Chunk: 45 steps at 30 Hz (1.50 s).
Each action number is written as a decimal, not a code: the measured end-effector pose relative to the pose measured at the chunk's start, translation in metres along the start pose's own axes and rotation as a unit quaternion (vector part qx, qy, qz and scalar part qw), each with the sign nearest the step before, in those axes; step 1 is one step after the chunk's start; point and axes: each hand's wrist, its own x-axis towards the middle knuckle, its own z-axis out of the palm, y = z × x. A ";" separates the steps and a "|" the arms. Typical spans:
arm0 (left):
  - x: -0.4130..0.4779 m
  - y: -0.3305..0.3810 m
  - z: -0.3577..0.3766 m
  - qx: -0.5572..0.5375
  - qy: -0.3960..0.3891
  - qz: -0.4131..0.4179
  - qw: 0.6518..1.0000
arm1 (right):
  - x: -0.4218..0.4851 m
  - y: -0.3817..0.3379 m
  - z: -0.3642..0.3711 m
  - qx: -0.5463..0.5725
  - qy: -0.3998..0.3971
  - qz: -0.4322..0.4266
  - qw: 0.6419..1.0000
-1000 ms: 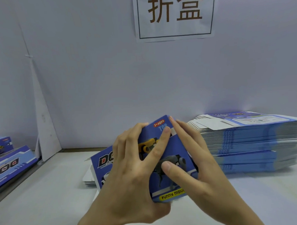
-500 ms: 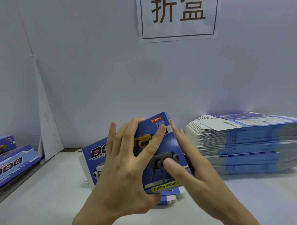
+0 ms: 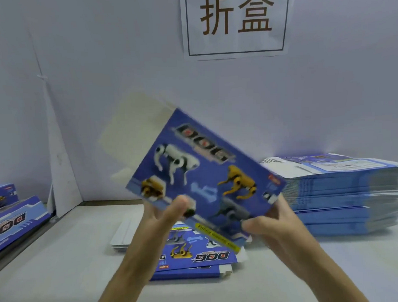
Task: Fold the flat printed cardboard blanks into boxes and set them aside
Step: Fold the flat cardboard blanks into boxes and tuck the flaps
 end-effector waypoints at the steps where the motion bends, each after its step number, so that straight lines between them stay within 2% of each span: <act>1: 0.001 0.001 0.001 -0.009 0.021 0.010 1.000 | 0.000 0.002 0.001 -0.062 0.001 0.033 0.998; 3: 0.004 0.000 -0.003 0.043 0.052 0.027 0.997 | 0.003 0.003 0.003 -0.122 0.052 0.062 0.989; 6: 0.005 -0.001 -0.018 0.137 -0.008 -0.002 0.991 | 0.003 -0.003 -0.001 -0.120 0.153 -0.014 0.981; 7: 0.004 -0.002 -0.019 0.141 -0.040 -0.036 0.989 | 0.002 -0.007 -0.002 -0.104 0.156 -0.035 0.982; 9: 0.002 -0.009 -0.015 0.177 -0.077 -0.097 0.976 | -0.002 -0.013 -0.001 -0.087 0.095 -0.039 0.991; 11: 0.008 -0.015 -0.009 0.246 -0.054 -0.146 0.957 | -0.006 -0.017 0.005 -0.116 0.053 -0.025 0.992; 12: 0.011 -0.016 -0.009 0.253 -0.024 -0.154 0.955 | -0.006 -0.017 0.006 -0.125 0.066 -0.026 0.990; 15: 0.011 -0.004 -0.015 0.154 0.010 -0.162 0.975 | -0.003 -0.015 0.007 -0.143 0.130 -0.039 0.980; 19: 0.006 0.009 -0.015 0.187 0.076 -0.111 0.973 | -0.001 -0.014 0.008 -0.128 0.128 -0.025 0.983; 23: 0.020 0.005 -0.014 0.145 0.117 -0.136 0.973 | -0.001 -0.013 0.011 -0.082 0.141 0.034 0.986; 27: 0.021 0.003 -0.012 0.106 0.084 -0.163 0.977 | -0.001 -0.012 0.010 -0.033 0.114 0.067 0.991; 30: 0.008 0.003 -0.011 0.131 0.064 -0.146 0.978 | 0.001 -0.009 0.008 -0.003 0.094 0.077 0.993; 34: 0.013 0.001 -0.020 0.070 0.069 -0.145 0.985 | 0.004 0.000 0.007 0.086 0.087 0.092 0.988; 37: 0.020 -0.003 -0.022 0.070 0.093 -0.135 0.984 | 0.006 0.006 0.005 0.151 0.097 0.106 0.978; 39: 0.015 -0.001 -0.015 0.073 0.070 -0.138 0.985 | 0.008 0.009 0.003 0.196 0.099 0.125 0.967; 43: 0.008 -0.005 -0.015 0.075 0.095 -0.129 0.984 | 0.005 0.017 0.007 0.259 0.053 0.179 0.948; 45: 0.011 -0.009 -0.019 0.070 0.111 -0.129 0.983 | 0.003 0.018 0.011 0.251 0.037 0.175 0.951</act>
